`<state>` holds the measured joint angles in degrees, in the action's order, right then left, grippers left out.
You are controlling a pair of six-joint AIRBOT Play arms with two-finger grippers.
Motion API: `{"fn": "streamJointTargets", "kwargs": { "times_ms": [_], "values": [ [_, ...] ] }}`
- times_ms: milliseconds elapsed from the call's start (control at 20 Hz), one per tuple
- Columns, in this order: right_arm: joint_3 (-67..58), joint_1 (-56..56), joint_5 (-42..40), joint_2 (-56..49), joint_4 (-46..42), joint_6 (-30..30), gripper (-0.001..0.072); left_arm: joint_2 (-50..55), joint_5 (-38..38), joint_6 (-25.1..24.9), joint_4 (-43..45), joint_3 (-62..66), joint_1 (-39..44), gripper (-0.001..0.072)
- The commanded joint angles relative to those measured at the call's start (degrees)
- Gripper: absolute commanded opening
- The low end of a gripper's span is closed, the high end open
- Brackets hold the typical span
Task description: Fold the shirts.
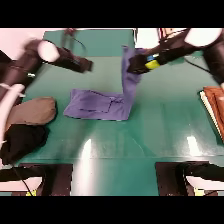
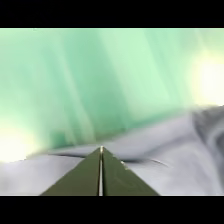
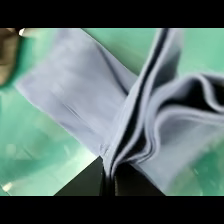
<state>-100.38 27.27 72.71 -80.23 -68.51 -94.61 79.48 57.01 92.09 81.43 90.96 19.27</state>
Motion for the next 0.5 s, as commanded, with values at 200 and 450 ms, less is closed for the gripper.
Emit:
{"fn": "streamJointTargets", "kwargs": {
  "times_ms": [200,450],
  "values": [
    [-2.91,15.82,-25.53,-17.16,0.02,-3.02,0.002,-13.46,2.78,-2.62,4.2,0.74,-11.87,0.0032],
    [-2.91,20.85,-36.44,-27.5,4.63,-2.36,0.0298,-13.79,6.64,-2.62,4.52,0.74,-11.87,0.0032]
  ]
}}
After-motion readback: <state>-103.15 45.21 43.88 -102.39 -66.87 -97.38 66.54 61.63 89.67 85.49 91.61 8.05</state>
